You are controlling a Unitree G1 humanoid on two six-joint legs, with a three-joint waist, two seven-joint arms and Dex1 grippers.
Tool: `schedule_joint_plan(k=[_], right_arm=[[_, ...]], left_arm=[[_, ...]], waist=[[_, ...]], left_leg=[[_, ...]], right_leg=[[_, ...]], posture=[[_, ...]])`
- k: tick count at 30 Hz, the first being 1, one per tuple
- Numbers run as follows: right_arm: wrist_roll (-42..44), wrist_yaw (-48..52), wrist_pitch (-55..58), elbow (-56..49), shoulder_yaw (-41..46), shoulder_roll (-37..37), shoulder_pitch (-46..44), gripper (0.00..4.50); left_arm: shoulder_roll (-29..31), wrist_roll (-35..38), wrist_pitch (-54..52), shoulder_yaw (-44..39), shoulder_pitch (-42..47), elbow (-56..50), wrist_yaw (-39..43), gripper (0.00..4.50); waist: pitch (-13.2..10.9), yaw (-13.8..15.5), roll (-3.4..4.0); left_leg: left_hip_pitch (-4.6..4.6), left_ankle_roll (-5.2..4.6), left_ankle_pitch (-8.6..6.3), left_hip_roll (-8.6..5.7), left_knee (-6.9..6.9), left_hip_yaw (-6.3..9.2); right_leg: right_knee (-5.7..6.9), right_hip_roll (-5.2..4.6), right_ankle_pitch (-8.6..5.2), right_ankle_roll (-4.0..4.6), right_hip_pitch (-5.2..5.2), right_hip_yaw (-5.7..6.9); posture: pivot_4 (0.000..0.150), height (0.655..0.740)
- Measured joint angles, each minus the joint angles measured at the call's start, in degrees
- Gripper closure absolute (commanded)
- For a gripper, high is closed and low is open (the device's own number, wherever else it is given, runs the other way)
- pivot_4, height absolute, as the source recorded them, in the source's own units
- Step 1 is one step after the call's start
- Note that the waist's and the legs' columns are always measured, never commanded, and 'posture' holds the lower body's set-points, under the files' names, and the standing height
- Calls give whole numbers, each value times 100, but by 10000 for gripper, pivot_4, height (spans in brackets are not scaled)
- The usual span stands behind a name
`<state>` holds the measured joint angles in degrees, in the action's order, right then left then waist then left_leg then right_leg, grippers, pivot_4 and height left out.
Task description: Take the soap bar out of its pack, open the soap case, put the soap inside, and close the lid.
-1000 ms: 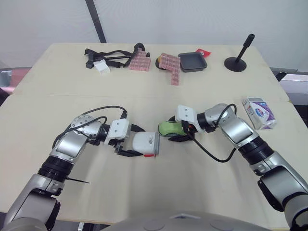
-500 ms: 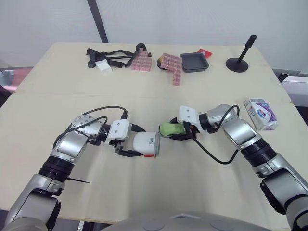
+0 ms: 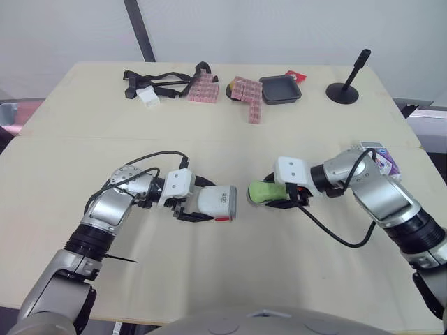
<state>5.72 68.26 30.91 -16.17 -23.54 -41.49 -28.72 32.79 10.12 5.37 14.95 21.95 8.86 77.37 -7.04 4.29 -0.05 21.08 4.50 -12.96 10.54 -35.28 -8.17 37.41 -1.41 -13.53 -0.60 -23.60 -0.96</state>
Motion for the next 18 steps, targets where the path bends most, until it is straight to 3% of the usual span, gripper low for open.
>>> schedule_joint_plan(k=[8,18], right_arm=[[352,-77,734,-712,56,-125,143,19122],[389,-243,997,-736,-147,-69,85,19122]], left_arm=[[-164,-95,24,43,53,132,-109,10540],[-254,-83,10,82,110,126,-109,10540]], waist=[[0,28,0],[0,20,0]], left_leg=[[0,0,0,1,0,0],[-1,0,0,1,0,0]], right_leg=[[0,-3,0,0,0,0],[2,-4,0,0,0,-1]], posture=[[1500,7400],[1500,7400]])
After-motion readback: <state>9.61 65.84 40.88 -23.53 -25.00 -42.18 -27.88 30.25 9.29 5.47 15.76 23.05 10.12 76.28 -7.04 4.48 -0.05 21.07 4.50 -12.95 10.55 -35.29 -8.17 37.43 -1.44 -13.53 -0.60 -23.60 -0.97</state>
